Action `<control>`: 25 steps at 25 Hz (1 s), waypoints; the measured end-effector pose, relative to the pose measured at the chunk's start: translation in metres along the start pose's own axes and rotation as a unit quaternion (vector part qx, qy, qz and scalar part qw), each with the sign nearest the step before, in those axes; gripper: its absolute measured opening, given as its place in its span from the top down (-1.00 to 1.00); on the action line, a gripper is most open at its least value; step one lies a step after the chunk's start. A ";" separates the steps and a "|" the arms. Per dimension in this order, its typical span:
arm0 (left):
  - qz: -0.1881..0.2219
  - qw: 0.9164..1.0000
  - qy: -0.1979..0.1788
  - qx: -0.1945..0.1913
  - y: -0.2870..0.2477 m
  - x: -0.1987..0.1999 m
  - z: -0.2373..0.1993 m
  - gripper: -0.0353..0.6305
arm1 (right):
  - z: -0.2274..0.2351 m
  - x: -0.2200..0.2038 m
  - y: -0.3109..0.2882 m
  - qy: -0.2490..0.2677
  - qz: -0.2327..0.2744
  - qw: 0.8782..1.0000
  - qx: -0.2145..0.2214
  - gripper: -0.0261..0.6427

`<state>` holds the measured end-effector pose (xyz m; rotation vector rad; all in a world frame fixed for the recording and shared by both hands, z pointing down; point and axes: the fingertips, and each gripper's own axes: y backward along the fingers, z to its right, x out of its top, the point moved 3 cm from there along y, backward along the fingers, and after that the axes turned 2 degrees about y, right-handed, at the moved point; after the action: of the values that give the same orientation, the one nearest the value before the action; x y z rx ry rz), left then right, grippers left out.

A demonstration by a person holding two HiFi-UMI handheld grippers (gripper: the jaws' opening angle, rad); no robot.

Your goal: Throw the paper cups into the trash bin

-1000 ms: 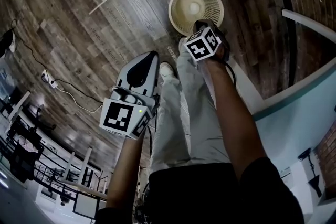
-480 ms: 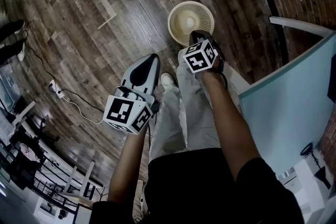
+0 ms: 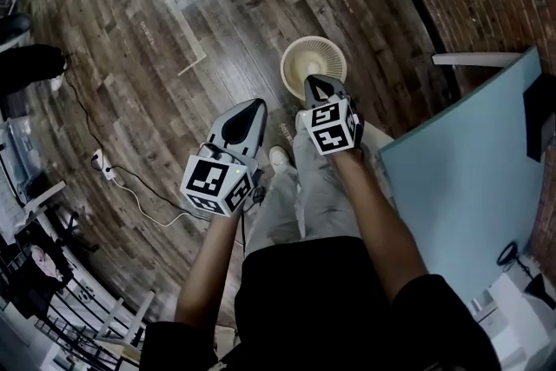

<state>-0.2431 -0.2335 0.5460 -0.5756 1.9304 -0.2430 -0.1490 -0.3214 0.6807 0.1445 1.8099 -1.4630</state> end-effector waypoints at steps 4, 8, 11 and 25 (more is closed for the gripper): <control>-0.002 1.000 -0.009 0.014 0.020 -0.002 0.013 0.87 | -0.009 0.018 0.039 -0.009 0.038 0.999 0.014 0.91; -0.006 0.999 -0.040 0.031 0.041 0.001 0.020 0.87 | -0.009 0.043 0.083 -0.012 0.084 0.996 0.005 0.90; 0.009 0.998 -0.042 0.035 0.060 0.011 0.027 0.87 | -0.016 0.054 0.119 -0.016 0.115 0.993 0.002 0.90; 0.096 0.992 -0.074 0.036 0.128 0.054 0.069 0.87 | -0.063 0.112 0.240 0.015 0.252 0.968 0.006 0.90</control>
<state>-0.2343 -0.1437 0.4195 -0.3471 1.8113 -0.1437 -0.1282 -0.2298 0.4251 0.5893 1.6296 -1.1104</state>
